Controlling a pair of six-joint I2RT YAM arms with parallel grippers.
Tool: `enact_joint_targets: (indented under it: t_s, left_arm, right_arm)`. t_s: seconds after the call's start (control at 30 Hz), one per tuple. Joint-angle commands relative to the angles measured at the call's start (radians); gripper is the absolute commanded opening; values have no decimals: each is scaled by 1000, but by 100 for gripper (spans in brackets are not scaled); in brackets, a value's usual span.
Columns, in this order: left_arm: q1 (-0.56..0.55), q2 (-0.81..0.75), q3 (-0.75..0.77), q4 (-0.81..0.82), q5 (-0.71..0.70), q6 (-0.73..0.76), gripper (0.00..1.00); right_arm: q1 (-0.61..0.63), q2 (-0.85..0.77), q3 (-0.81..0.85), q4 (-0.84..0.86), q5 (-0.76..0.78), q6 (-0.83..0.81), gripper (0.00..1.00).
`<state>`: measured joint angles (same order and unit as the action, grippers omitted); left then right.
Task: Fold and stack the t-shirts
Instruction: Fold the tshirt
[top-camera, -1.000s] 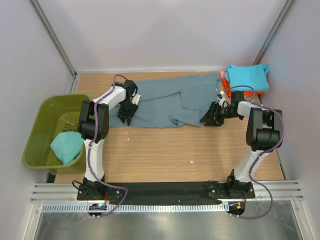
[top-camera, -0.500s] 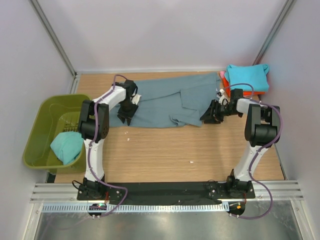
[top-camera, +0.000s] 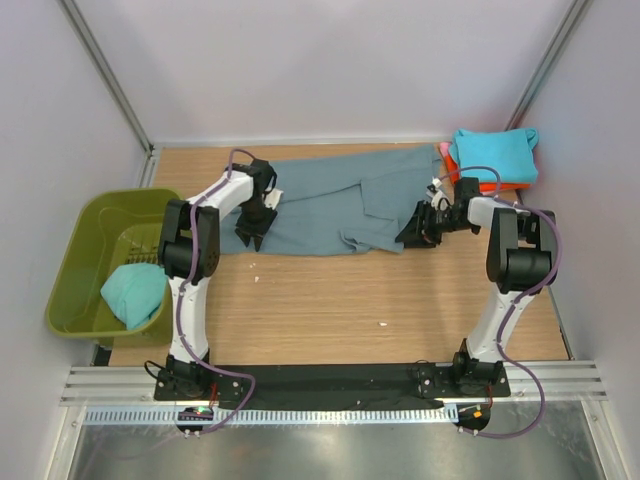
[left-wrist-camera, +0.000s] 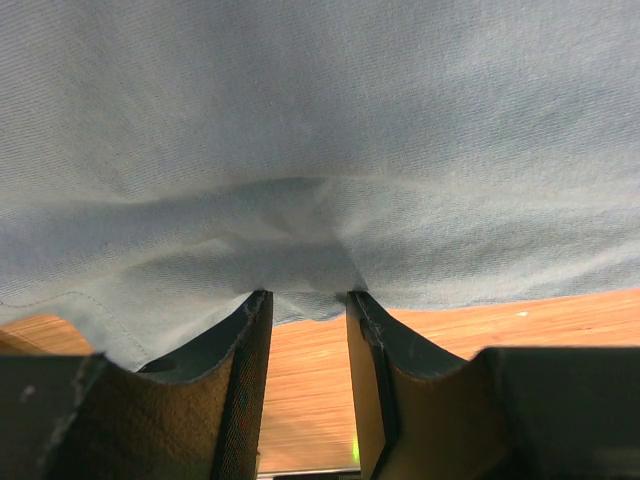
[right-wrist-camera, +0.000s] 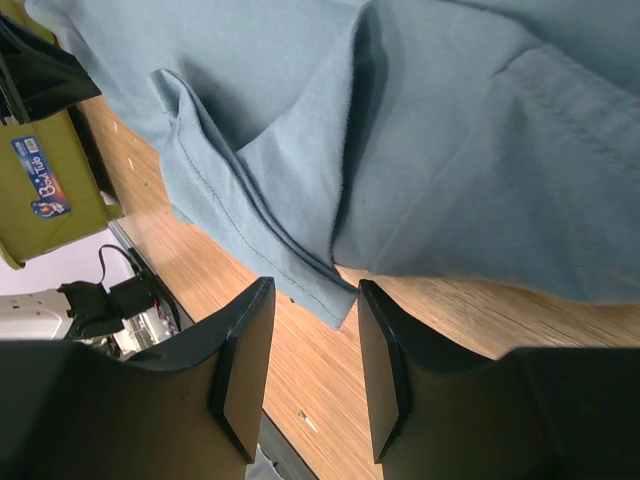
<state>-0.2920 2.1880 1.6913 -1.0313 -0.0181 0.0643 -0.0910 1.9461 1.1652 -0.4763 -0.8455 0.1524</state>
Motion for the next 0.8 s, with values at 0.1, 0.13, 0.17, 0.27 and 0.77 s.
enact_joint_targets:
  t_s: [0.1, 0.13, 0.17, 0.27, 0.77]
  left_arm:
    - [-9, 73, -21, 70, -3, 8, 38]
    - [-10, 73, -21, 73, -2, 6, 38]
    - [-10, 73, -22, 71, -2, 6, 38]
    - [-10, 72, -22, 73, -3, 6, 37]
    - [-10, 76, -15, 73, 3, 3, 38]
  right_arm:
    - [17, -9, 14, 19, -23, -1, 43]
    - [16, -10, 14, 18, -23, -1, 42]
    - [17, -12, 16, 16, -23, 1, 41]
    - [17, -18, 14, 12, -17, -1, 33]
    - [16, -59, 11, -7, 10, -20, 32]
